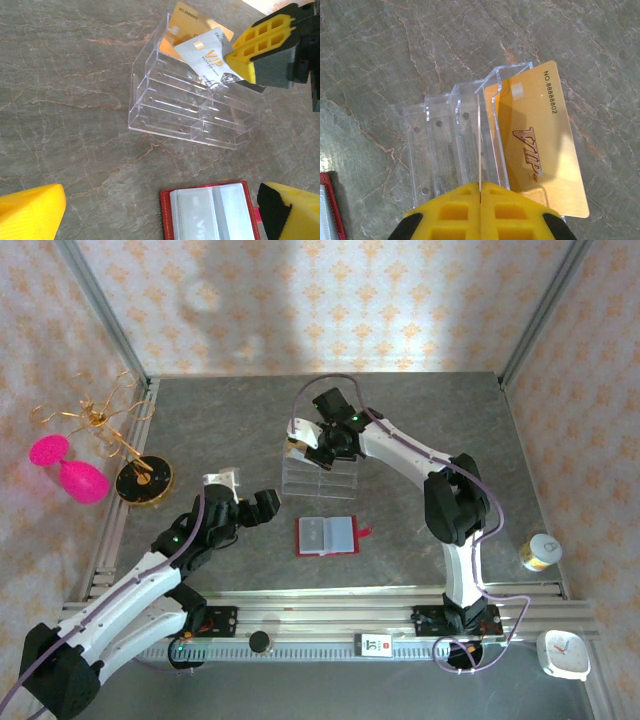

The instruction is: Take the credit cards out of the card holder

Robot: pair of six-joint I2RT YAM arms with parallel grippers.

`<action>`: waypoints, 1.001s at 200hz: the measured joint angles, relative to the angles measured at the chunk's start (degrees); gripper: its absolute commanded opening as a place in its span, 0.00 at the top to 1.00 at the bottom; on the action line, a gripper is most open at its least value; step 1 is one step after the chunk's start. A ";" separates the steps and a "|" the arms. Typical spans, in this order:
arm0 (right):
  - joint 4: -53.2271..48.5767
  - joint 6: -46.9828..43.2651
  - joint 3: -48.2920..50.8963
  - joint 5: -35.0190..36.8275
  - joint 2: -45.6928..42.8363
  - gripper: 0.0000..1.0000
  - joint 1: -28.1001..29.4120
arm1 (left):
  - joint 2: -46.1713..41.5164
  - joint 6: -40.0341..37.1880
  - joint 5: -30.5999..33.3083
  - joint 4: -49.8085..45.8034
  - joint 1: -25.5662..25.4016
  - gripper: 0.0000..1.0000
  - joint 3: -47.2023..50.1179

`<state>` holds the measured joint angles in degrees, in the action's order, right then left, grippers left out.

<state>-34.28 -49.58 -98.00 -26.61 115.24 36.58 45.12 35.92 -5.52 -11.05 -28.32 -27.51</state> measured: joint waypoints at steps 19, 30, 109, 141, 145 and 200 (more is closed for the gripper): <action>1.62 0.22 0.02 -0.02 -0.02 1.00 0.00 | 0.50 0.02 -0.20 0.04 0.00 0.01 0.00; 2.29 0.22 0.00 -0.07 -0.13 1.00 0.00 | 0.55 0.02 -0.44 0.13 0.00 0.01 0.00; -3.04 -2.93 -5.68 -2.38 -0.55 1.00 -0.55 | 0.66 -0.07 -1.38 0.13 1.03 0.01 0.00; -6.62 -4.79 -8.68 -3.48 0.04 1.00 -1.31 | 0.83 -0.50 -1.36 0.11 1.84 0.01 -0.20; -6.97 -5.09 -9.03 -3.48 0.24 1.00 -1.33 | 0.92 -0.50 -1.36 0.11 1.88 0.01 -0.24; -10.78 -7.30 -10.78 -3.41 4.11 1.00 -1.38 | 2.05 -1.14 -1.44 0.09 3.26 0.01 -0.98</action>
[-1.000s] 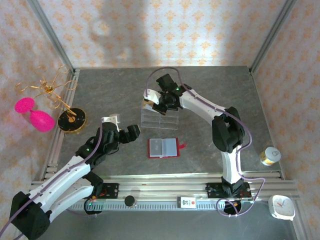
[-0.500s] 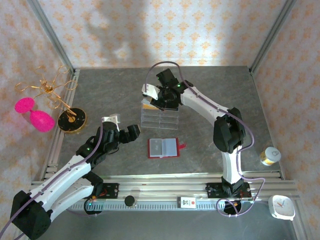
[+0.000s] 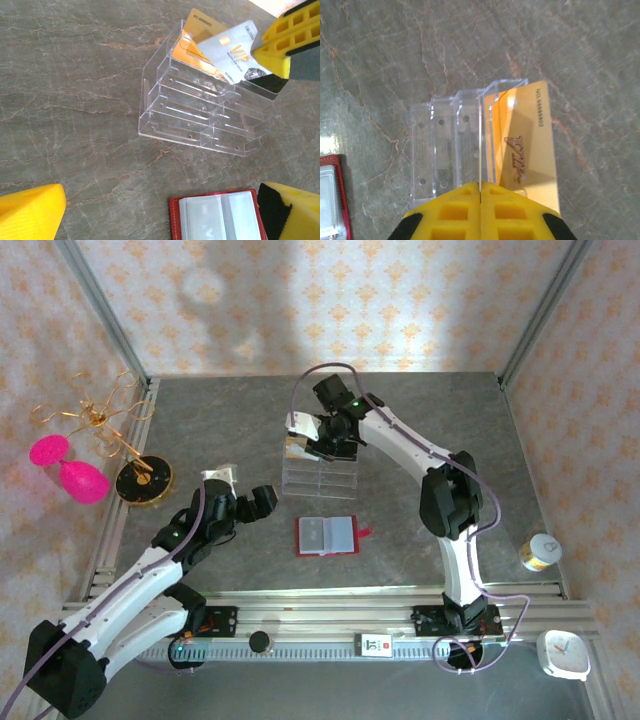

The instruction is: Take the credit cards out of the card holder

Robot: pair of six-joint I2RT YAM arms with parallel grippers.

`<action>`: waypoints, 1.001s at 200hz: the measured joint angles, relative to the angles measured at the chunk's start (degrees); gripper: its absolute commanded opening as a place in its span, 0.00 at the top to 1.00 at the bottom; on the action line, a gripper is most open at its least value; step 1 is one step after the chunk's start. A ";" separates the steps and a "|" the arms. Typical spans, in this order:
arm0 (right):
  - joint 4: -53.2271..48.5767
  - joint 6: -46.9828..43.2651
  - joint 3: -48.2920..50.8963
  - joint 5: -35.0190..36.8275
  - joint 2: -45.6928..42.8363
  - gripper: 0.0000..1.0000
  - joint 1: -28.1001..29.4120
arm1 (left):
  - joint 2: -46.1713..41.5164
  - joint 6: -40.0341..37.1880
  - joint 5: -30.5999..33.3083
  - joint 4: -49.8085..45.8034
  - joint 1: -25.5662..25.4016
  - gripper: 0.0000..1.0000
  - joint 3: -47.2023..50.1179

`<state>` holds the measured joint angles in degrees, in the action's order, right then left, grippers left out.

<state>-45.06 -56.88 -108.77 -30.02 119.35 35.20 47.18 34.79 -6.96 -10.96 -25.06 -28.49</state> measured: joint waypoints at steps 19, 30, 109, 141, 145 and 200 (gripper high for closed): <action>-0.96 -0.33 -0.52 0.15 1.18 1.00 0.00 | 0.22 -0.20 -0.02 0.00 0.44 0.01 0.00; -1.09 -0.42 -1.16 0.26 1.92 1.00 0.00 | 0.22 -0.22 -0.02 0.00 0.48 0.01 0.00; -2.16 -0.39 -2.80 0.22 3.41 1.00 0.00 | 0.68 -0.22 -0.24 0.02 1.11 0.01 0.00; -2.10 -0.33 -2.95 0.46 4.50 0.95 0.33 | 0.96 -0.24 -0.57 0.02 1.11 0.01 0.00; -2.10 -0.17 -2.95 0.59 4.72 0.88 0.44 | 0.96 -0.24 -0.63 0.02 1.11 0.01 0.00; 2.84 4.61 -2.91 0.00 5.44 0.54 1.18 | 0.94 -0.20 -1.79 0.39 1.20 0.01 0.02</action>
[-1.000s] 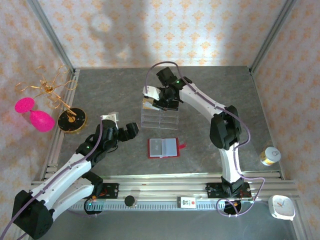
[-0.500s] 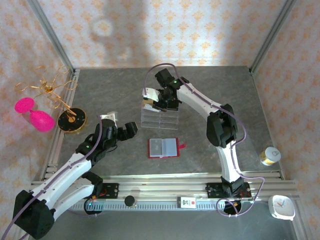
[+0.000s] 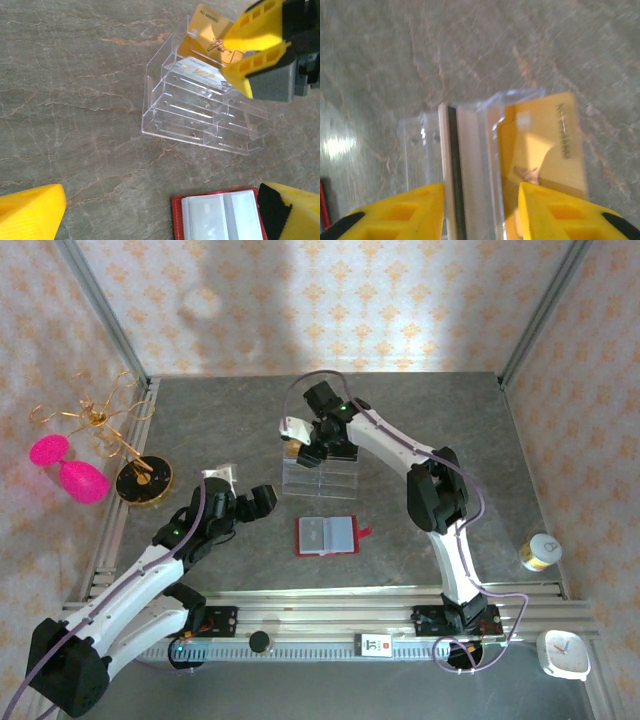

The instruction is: Take the credit cards out of the card holder

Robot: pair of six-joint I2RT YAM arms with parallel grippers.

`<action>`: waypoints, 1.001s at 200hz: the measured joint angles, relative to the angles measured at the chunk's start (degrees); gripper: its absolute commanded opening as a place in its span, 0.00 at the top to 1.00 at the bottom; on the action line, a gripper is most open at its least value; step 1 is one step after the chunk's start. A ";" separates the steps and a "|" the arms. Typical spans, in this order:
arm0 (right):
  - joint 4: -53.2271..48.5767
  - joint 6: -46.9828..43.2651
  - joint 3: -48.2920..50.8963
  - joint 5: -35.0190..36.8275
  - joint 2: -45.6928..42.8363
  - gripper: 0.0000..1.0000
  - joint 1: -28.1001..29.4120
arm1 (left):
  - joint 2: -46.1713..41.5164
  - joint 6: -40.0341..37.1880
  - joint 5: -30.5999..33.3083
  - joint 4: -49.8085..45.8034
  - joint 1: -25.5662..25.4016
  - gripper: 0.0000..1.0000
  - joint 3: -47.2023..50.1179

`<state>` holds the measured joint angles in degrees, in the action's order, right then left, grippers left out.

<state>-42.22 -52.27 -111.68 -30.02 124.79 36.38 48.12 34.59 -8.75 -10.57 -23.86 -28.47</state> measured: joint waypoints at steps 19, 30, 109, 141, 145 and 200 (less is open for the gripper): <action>4.90 3.17 2.21 -1.33 -2.40 0.50 -0.02 | -0.17 0.11 -0.24 1.73 0.00 0.01 0.13; 7.32 5.77 4.09 -2.14 -4.63 0.49 -0.04 | -0.55 0.48 -0.44 3.06 0.00 0.01 0.50; 35.91 47.15 34.34 7.85 -27.12 0.87 3.30 | -1.29 5.53 -6.69 14.75 3.13 0.01 6.45; 34.62 57.55 42.71 16.52 -27.39 1.00 8.72 | -0.74 7.48 -12.41 20.55 5.29 0.02 8.20; 34.07 58.71 43.21 17.16 -27.23 1.00 9.31 | -0.52 7.50 -12.96 21.07 5.38 0.03 8.31; 31.82 64.83 37.75 24.20 -19.37 1.00 10.69 | -0.70 7.30 -15.28 21.77 5.53 0.05 8.33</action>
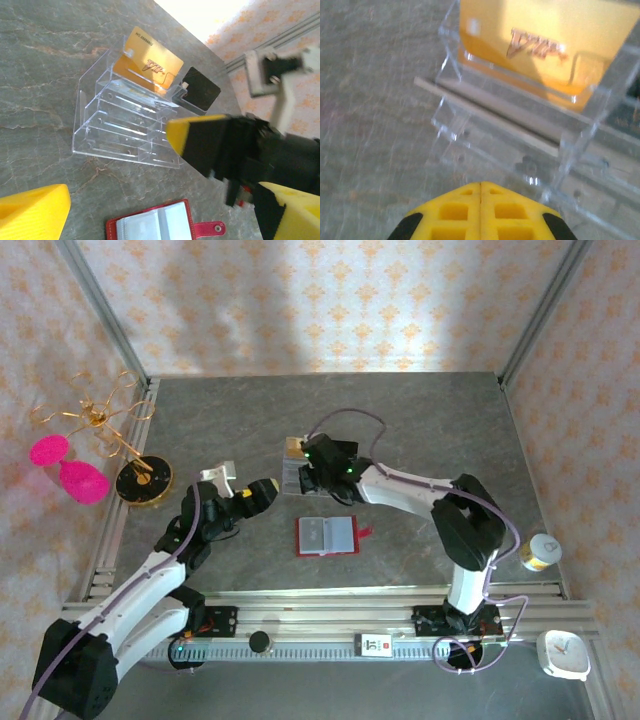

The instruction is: Take the credit cards out of the card holder

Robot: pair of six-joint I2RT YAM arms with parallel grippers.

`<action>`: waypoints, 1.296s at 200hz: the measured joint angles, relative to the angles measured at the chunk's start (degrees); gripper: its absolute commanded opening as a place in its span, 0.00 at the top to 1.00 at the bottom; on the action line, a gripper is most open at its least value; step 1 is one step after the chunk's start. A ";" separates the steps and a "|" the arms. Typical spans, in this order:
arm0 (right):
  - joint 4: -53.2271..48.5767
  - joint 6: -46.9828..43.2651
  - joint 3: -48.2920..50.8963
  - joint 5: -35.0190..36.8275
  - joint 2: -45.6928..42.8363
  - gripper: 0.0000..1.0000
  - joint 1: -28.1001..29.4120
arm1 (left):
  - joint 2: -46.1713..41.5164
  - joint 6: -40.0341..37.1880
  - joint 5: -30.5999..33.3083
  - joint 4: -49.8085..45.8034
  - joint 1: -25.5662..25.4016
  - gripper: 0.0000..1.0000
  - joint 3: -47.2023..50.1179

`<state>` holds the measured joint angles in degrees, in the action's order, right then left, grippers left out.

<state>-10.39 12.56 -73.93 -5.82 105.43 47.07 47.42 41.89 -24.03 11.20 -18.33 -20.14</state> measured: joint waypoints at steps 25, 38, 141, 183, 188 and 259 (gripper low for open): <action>-1.60 0.31 -8.07 3.04 5.95 1.00 -0.02 | -2.51 -0.50 0.04 -0.26 0.00 0.05 0.00; -2.97 0.28 -11.72 4.76 8.26 1.00 -0.02 | -3.15 -0.94 0.04 -0.31 0.00 0.05 0.00; -6.86 -0.26 -16.87 10.99 9.90 0.61 0.59 | -7.63 -1.60 0.02 -3.23 0.00 0.07 0.15; -4.13 2.05 1.53 9.64 -4.85 0.57 4.74 | -7.65 0.15 -0.81 -1.42 0.00 0.14 4.17; -3.54 2.49 4.00 9.62 -6.25 0.57 5.62 | -7.41 0.33 -1.05 -1.03 0.00 0.15 4.87; -1.60 4.66 18.12 9.77 -6.40 0.55 16.13 | -3.67 1.86 -1.49 1.16 -1.95 0.24 7.32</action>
<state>-11.99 17.21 -55.81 3.95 99.02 63.20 43.75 43.75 -25.52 12.36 -20.27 -12.82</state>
